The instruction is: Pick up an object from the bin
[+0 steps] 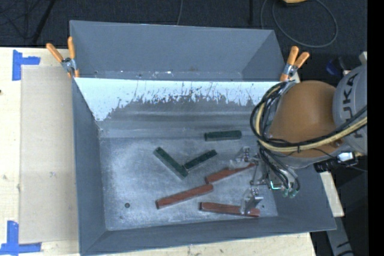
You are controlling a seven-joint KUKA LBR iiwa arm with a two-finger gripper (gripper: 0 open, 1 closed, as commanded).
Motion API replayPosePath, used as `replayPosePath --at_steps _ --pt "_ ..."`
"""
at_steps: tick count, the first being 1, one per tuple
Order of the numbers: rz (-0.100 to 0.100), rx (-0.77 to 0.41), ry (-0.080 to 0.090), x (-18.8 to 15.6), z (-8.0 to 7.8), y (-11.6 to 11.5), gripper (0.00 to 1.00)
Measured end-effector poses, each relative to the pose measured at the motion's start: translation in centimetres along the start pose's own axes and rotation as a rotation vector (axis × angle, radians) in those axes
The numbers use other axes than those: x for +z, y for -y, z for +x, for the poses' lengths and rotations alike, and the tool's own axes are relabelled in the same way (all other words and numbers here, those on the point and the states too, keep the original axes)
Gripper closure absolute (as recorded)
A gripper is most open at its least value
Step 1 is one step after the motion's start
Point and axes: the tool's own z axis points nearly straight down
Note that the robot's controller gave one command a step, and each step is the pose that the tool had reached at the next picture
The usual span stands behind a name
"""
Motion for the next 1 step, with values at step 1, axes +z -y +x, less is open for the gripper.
replayPosePath --at_steps 1 --pt "0.001 -0.001 0.008 -0.39 -0.18 -0.01 0.00"
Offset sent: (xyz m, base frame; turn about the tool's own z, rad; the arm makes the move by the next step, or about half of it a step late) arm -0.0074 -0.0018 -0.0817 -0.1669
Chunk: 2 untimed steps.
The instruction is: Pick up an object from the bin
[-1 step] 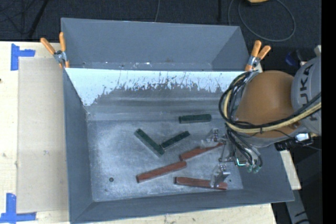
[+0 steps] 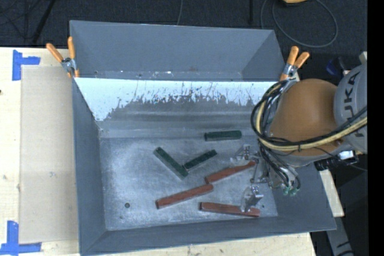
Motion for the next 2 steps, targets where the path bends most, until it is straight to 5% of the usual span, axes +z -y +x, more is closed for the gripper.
replayPosePath --at_steps 1,2 --pt "0.000 -0.076 0.006 3.6 0.2 0.0 0.00" --pt "0.006 0.064 0.022 7.5 -2.4 -1.4 1.00"
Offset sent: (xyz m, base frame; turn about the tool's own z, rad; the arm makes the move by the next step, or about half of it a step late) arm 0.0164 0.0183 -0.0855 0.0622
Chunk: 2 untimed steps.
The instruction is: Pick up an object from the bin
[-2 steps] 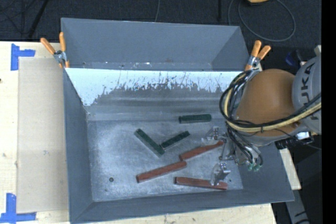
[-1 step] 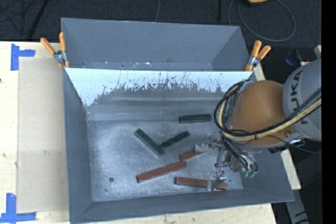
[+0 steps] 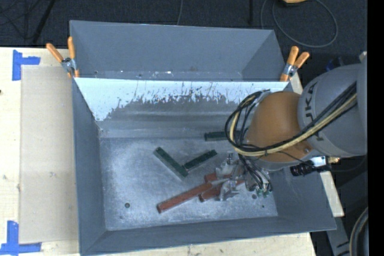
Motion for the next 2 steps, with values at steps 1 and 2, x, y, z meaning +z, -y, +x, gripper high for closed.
replayPosePath --at_steps 1,2 --pt "0.000 -0.001 0.000 0.0 0.0 0.0 1.00" --pt "-0.005 0.075 -0.015 -15.0 -5.3 -0.3 1.00"
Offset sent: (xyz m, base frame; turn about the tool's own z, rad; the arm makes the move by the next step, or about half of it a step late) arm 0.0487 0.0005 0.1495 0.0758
